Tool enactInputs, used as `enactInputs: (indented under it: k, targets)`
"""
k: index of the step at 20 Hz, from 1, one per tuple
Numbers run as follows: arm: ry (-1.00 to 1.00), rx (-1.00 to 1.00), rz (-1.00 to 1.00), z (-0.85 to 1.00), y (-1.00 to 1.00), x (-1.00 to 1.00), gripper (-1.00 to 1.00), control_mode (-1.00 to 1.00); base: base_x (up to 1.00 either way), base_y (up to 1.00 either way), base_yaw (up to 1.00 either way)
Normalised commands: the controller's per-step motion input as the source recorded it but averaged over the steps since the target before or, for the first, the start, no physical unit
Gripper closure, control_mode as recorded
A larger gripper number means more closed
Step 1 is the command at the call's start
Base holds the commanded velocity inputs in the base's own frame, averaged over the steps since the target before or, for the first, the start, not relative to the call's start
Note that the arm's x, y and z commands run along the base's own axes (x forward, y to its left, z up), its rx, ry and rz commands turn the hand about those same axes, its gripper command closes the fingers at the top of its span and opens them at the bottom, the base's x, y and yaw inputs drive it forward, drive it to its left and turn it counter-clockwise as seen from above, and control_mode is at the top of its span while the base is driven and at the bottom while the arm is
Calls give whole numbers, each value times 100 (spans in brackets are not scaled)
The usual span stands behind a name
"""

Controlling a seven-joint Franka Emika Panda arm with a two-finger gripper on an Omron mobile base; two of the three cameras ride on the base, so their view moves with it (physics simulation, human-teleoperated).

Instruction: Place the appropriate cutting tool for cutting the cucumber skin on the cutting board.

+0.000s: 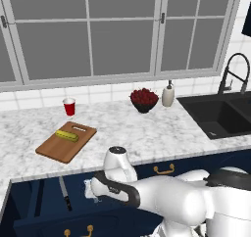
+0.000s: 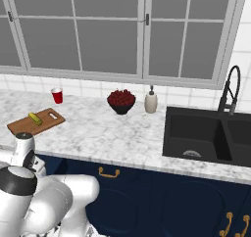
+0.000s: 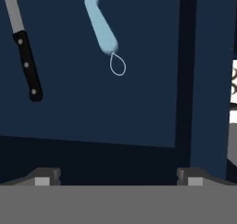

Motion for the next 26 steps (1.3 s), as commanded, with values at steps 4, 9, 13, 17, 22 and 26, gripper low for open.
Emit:
enactInputs:
  k: [4, 9, 13, 17, 22, 26]
  targets:
    - [4, 0, 0, -26, 16, -25, -100, -100, 0, 0, 0]
    - [1, 0, 0, 0, 30, -84, -100, -100, 0, 0, 0]
    - [0, 0, 0, 0, 30, -96, -100, -100, 0, 0, 0]
    - [0, 0, 0, -6, 19, -100, -100, -100, 0, 0, 0]
    - [0, 0, 0, 6, 0, -29, -100, -100, 0, 0, 0]
    - [0, 0, 0, 21, 0, 79, -100, -100, 0, 0, 0]
